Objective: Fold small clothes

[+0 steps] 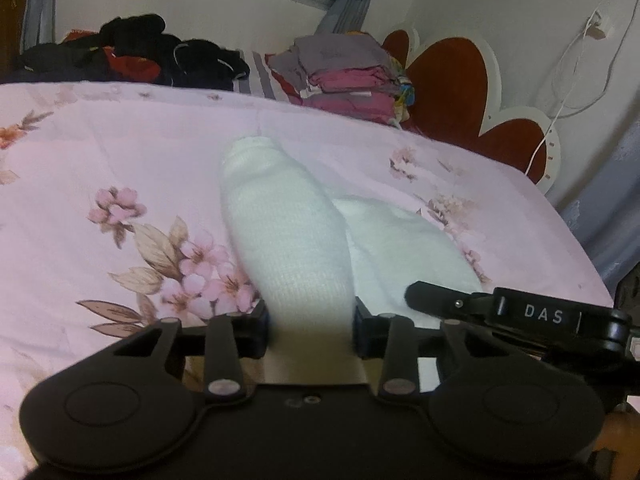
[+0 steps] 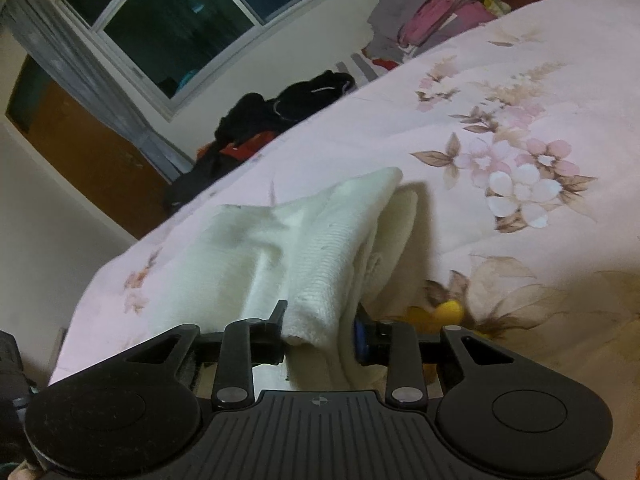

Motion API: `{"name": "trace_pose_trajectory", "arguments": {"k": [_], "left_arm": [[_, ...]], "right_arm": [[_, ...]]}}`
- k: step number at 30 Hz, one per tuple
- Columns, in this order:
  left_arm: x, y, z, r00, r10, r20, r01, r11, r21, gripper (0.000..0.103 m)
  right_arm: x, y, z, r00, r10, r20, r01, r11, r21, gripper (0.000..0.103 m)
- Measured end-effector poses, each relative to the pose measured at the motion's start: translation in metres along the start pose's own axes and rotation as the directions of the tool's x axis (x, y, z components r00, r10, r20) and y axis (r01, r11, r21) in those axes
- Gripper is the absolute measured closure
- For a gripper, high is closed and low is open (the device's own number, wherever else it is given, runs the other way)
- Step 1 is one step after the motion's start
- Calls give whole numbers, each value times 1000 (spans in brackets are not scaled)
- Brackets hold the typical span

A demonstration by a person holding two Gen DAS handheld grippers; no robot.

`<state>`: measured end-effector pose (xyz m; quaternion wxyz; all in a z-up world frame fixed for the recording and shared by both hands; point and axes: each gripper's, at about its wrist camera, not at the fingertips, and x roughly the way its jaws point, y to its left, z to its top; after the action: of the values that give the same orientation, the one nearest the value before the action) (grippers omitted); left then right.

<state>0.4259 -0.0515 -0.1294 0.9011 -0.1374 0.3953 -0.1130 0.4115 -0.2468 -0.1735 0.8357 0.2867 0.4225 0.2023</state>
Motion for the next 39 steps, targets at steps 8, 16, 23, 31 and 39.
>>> {"name": "trace_pose_trajectory", "arguments": {"k": [8,16,23,31,39], "left_arm": [[-56,38,8,998,25,53,-25,1000,-8,66],[-123,121,6,995,35,93,-33,999,-21,66],[-175,213,4,996,22,90,-20,1000,-22,66],[-206,286,16,993,61,98,-58,998,-30,66],[-201,330,27,988,90,122,-84,995,-50,66]], "right_arm": [[4,63,-16,998,69,3,-69,998,-15,72],[27,163,-62,995,97,3,-97,994,-60,72],[62,259,-120,997,79,14,-77,994,-73,72],[111,328,-154,994,109,3,-109,992,-63,72],[159,355,-161,992,128,-6,-128,987,-100,72]]}}
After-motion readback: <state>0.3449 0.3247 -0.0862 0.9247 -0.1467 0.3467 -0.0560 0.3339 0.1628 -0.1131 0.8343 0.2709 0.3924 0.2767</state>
